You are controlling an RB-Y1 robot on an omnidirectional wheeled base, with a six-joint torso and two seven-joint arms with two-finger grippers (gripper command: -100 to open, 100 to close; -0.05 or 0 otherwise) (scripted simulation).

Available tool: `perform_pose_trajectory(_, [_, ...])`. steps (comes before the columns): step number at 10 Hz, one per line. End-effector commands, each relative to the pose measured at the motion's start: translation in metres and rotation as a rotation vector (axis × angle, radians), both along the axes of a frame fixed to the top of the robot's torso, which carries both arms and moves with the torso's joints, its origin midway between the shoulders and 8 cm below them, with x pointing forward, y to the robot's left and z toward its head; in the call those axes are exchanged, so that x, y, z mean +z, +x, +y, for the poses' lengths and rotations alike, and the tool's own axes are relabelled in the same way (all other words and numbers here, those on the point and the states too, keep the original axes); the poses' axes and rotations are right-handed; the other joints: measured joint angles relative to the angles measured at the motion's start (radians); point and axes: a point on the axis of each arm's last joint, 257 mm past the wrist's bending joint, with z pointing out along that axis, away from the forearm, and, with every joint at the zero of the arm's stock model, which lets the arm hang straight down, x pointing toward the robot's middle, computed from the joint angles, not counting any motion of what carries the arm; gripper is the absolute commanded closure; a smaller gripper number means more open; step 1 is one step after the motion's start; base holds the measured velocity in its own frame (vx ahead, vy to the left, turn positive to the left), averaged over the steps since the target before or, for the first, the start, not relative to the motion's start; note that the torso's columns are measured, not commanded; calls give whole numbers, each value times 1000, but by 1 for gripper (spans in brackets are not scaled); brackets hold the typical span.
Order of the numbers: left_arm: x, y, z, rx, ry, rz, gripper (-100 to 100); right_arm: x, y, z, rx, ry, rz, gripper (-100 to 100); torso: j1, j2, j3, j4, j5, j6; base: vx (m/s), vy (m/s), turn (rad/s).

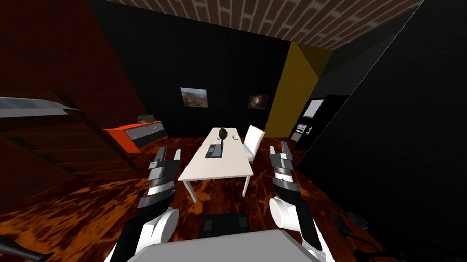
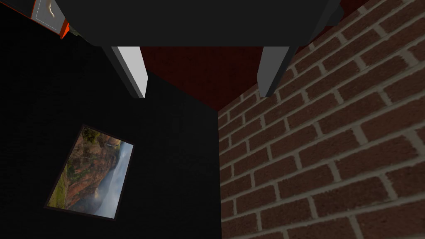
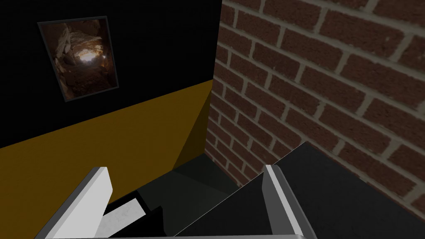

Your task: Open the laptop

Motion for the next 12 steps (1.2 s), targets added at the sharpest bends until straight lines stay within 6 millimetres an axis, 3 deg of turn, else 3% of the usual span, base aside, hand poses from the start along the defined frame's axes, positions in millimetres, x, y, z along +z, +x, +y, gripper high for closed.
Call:
perform_pose_trajectory(1, [0,0,0,0,0,0,0,0,0,0,0,0,0,0,0,40,-82,41,0,0,0,0,0])
perform_pose_trajectory(9, [0,0,0,0,0,0,0,0,0,0,0,0,0,0,0,618,-1234,617,0,0,0,0,0])
perform_pose_trajectory(10, [-3,5,-5,-29,33,14,-100,0,0,0,0,0,0,0,0,691,-1382,691,0,0,9,-14,13])
perform_pose_trajectory(12, [-10,14,-9,-69,65,38,-100,0,0,0,0,0,0,0,-1,734,-1471,734,0,0,15,-43,18])
